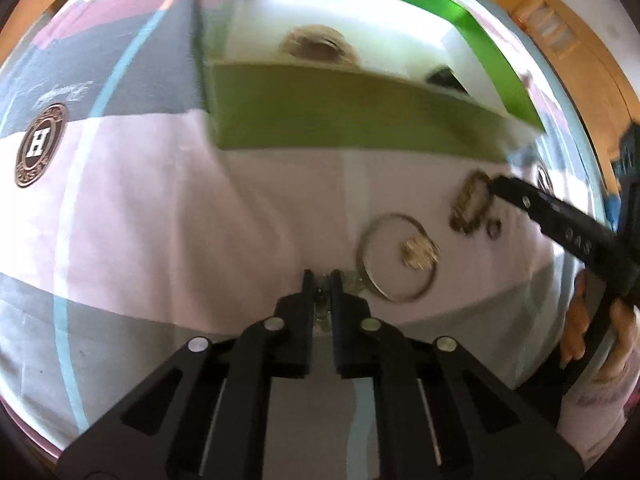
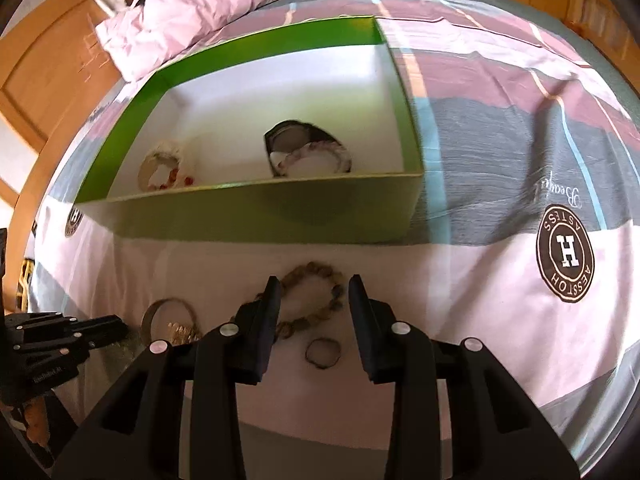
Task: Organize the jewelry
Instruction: 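Grasp the dark wooden bead bracelet with the right gripper while the left grasps the crystal piece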
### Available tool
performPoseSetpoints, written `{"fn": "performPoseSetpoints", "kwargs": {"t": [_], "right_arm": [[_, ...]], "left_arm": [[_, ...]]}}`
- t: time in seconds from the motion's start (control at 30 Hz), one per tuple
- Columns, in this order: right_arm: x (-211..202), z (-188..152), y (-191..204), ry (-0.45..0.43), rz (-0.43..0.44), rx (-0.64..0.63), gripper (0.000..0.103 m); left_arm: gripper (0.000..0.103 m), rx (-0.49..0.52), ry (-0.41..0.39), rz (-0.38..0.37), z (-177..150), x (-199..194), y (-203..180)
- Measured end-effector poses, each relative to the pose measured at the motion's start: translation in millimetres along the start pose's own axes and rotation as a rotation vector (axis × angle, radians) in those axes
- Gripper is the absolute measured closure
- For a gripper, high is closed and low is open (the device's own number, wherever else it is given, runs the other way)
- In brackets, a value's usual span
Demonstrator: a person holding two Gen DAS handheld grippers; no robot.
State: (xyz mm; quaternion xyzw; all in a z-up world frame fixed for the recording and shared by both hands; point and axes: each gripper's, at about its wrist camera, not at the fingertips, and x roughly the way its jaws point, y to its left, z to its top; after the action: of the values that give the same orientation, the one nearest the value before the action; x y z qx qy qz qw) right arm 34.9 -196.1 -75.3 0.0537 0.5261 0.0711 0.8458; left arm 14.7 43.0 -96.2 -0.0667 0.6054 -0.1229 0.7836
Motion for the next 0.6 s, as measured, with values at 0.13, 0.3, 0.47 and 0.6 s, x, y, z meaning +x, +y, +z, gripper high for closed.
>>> {"fn": "performPoseSetpoints", "kwargs": {"t": [0.13, 0.3, 0.47, 0.6], "right_arm": [[15, 2, 6, 0.01, -0.041, -0.021, 0.068], [17, -3, 18, 0.007, -0.053, -0.079, 0.096], [-6, 4, 11, -0.082, 0.026, -0.018, 0.096], [-8, 4, 6, -0.07, 0.031, 0.006, 0.095]], "left_arm": [[0.095, -0.05, -0.039, 0.007, 20, 0, 6], [0.094, -0.068, -0.078, -0.015, 29, -1, 7], [0.082, -0.08, -0.091, -0.033, 28, -7, 10], [0.066, -0.104, -0.073, -0.025, 28, -1, 14]]}}
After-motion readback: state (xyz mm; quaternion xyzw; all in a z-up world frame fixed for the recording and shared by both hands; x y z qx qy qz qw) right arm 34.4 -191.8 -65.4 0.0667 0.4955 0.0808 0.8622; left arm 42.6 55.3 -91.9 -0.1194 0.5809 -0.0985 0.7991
